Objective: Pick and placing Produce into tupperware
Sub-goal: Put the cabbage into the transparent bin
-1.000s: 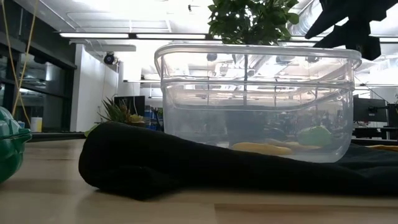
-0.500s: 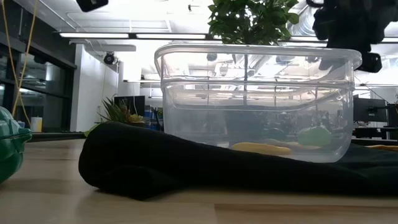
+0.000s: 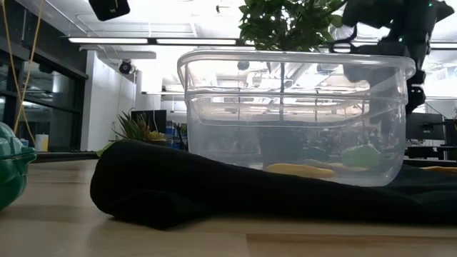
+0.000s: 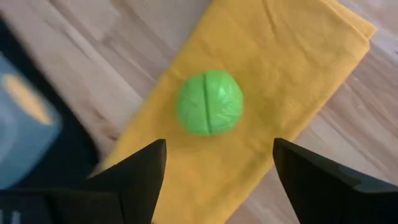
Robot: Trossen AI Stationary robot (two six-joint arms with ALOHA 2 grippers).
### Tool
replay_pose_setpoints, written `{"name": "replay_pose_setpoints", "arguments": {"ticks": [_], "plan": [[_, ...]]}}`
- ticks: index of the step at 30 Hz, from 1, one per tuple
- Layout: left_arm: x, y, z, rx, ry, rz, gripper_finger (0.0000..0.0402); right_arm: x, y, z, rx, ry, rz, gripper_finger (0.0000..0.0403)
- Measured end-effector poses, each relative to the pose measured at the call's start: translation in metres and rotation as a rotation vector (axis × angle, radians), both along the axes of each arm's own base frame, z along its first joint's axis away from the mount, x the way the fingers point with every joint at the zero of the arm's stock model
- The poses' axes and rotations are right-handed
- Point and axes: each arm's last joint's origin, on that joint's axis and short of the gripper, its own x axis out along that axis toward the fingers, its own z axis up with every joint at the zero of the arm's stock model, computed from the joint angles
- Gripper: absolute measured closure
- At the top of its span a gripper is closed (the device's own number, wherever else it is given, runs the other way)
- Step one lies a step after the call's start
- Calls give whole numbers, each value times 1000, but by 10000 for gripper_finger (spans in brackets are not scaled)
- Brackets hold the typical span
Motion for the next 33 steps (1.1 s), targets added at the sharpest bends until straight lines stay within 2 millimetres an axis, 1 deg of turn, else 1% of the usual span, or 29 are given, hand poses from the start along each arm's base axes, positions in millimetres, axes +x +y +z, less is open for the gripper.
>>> {"name": "replay_pose_setpoints", "arguments": {"ticks": [7,11,15,22,27,33], "plan": [[0,0,0,-6,7,9,360,17,1,-17,-29,25,76,116],[-1,0,0,-9,9,13,360,23,2,-22,-33,19,95,116],[-1,0,0,-9,11,13,360,25,-2,-25,-34,27,78,116],[-1,0,-1,-14,12,20,360,28,-15,-25,-23,16,58,114],[-1,-1,0,-29,13,13,360,27,-19,-25,-15,17,70,93],[-1,-1,-1,-35,15,18,360,27,-19,-25,-6,17,69,70]]}}
